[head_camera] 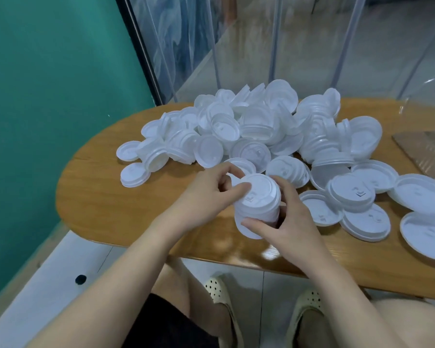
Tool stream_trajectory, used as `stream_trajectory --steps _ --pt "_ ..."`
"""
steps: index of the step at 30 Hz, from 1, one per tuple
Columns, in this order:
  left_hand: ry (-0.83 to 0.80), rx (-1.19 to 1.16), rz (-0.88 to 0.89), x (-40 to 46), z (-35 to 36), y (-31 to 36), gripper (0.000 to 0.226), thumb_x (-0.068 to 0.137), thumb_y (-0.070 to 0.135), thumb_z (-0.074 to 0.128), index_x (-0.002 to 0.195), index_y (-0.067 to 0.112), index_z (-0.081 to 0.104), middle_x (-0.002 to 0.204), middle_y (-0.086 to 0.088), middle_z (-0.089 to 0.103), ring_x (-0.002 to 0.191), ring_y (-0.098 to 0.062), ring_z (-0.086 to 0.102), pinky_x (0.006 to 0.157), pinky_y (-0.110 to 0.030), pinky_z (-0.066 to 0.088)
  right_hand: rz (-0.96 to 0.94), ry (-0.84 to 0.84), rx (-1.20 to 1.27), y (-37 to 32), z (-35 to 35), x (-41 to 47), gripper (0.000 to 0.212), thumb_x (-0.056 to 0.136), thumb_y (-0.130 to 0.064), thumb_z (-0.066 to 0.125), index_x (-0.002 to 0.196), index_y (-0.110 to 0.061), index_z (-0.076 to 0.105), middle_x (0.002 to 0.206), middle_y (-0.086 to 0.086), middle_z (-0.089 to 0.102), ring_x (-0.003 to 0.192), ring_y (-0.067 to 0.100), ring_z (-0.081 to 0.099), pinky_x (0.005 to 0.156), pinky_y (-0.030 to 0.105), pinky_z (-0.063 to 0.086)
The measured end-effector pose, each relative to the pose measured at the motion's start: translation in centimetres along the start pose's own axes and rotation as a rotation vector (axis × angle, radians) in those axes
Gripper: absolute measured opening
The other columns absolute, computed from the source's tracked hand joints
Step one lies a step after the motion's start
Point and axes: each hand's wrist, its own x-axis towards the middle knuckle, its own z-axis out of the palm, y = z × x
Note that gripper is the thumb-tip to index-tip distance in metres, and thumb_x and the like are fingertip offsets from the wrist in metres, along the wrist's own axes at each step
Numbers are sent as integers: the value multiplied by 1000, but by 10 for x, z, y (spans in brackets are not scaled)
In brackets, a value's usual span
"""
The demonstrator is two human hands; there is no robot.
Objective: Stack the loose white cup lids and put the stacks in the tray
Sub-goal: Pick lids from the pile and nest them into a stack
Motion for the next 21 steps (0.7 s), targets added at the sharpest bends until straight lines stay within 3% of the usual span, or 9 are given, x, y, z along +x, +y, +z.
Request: stream_trajectory --steps 4,6,8,10,11,13,14,17,21 --pt "-31 -43 36 9 -3 -4 14 91 35 75 101 29 67 62 1 46 58 -12 44 60 -26 39 -20 30 -14 1 6 1 89 64 -54 89 134 -65 36 131 -33 55 126 -4 54 98 21 48" --pt "-44 -69 80 13 -10 -7 18 90 39 77 102 29 69 64 -3 48 60 -12 45 60 -26 39 -23 53 -10 1 7 1 81 68 -51 86 132 -66 39 130 -30 57 124 -1 56 96 24 51" --pt "45 -56 147 22 -17 -18 12 97 36 70 102 26 72 72 -9 57 65 -16 51 64 -29 42 -39 63 -28 3 7 2 74 72 -45 87 126 -66 42 127 -32 58 123 -2 56 94 21 50" --pt "183 36 198 30 -20 -38 12 98 19 64 105 23 73 89 -2 69 82 -14 61 75 -29 48 -59 72 -55 4 9 3 73 73 -43 87 127 -63 42 127 -34 57 123 -5 54 93 13 47" --pt "214 102 213 32 -17 -48 27 89 9 61 109 23 73 100 5 71 95 -9 63 85 -26 50 -67 83 -63 5 10 3 73 72 -43 86 128 -61 43 127 -34 57 123 -6 54 93 9 45" --pt "182 210 243 31 -5 -66 51 70 7 56 117 23 71 118 13 68 117 -7 59 104 -27 42 -65 97 -65 5 10 3 73 69 -48 84 128 -61 43 127 -35 57 123 -7 54 92 6 42" --pt "152 266 262 31 2 -72 53 69 10 58 118 23 71 122 14 67 122 -8 56 109 -29 38 -62 107 -66 4 11 2 73 67 -53 82 127 -62 43 128 -35 56 123 -8 53 92 5 42" --pt "166 428 348 33 13 -80 32 83 19 73 115 21 74 120 13 68 119 -10 57 109 -30 32 -51 130 -78 4 9 -1 73 63 -59 78 128 -62 45 128 -34 57 123 -7 54 92 12 46" --pt "289 441 396 35 10 -77 7 88 19 80 93 20 75 98 11 71 96 -13 63 100 -35 36 -45 111 -65 3 7 -1 71 63 -59 78 125 -64 46 129 -30 59 124 -2 56 94 23 47"
